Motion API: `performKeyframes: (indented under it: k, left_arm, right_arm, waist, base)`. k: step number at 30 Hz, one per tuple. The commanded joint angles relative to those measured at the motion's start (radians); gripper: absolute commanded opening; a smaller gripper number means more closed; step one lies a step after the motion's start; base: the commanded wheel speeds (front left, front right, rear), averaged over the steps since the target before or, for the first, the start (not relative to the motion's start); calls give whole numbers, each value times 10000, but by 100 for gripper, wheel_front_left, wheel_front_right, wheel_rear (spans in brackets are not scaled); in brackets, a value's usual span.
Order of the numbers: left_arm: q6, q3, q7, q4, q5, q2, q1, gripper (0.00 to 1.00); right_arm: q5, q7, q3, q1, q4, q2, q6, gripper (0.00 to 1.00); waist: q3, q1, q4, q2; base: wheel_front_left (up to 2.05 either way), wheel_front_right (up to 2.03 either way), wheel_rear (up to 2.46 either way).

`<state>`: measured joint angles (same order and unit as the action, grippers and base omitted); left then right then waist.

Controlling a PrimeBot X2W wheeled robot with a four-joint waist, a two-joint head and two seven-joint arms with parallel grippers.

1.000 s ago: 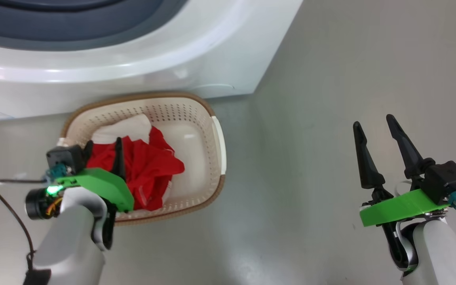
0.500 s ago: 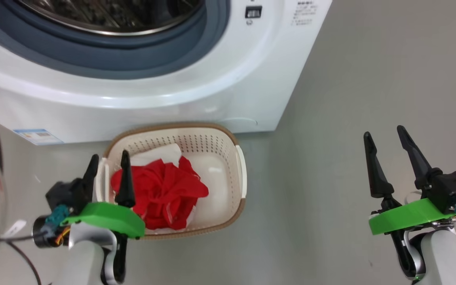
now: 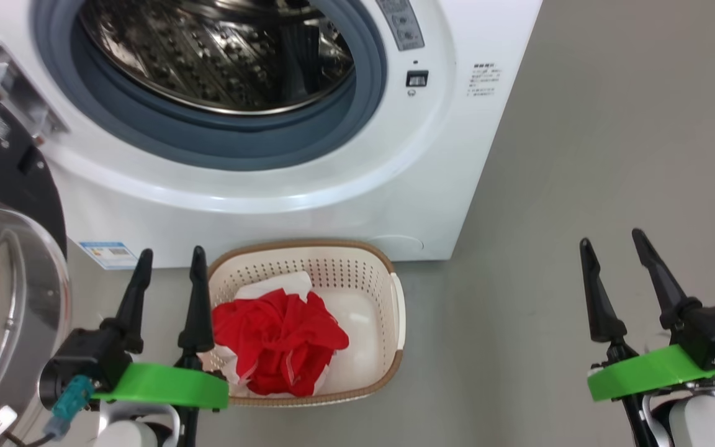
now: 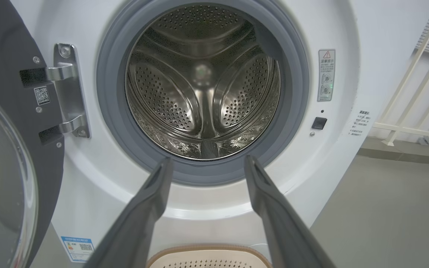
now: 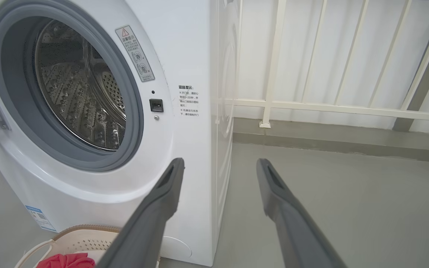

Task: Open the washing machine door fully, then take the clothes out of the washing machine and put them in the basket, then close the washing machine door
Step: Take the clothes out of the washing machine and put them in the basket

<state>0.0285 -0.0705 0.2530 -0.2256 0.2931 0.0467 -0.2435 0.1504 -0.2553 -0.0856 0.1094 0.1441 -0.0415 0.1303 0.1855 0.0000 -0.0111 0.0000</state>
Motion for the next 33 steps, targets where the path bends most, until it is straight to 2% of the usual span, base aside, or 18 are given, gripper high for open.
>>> performKeyframes:
  k: [1,11,17,33]
  left_arm:
    - [-144,323,87,446,-169,78,127,100]
    - [-437,140,87,1354,-951,112,1183,100]
    - [-577,281,87,1548,-866,103,1791,100]
    - [-426,489,87,1609,-1072,93,2641,100]
  right_arm:
    - [-130,-64,174,-95,-297,-87,4,100]
    - [-48,-64,-22,-1025,-900,-87,4,100]
    - [-4,-64,40,-1525,-1222,-87,4,100]
    - [114,-64,-13,-2422,-1494,-87,4,100]
  waist:
    - [-319,0,118,0]
    - [-978,0,6,0]
    - [-1295,0,-162,0]
    - [-2050,0,-185,0]
  base:
    - [0,0,0]
    - [0,0,0]
    - [0,0,0]
    - [0,0,0]
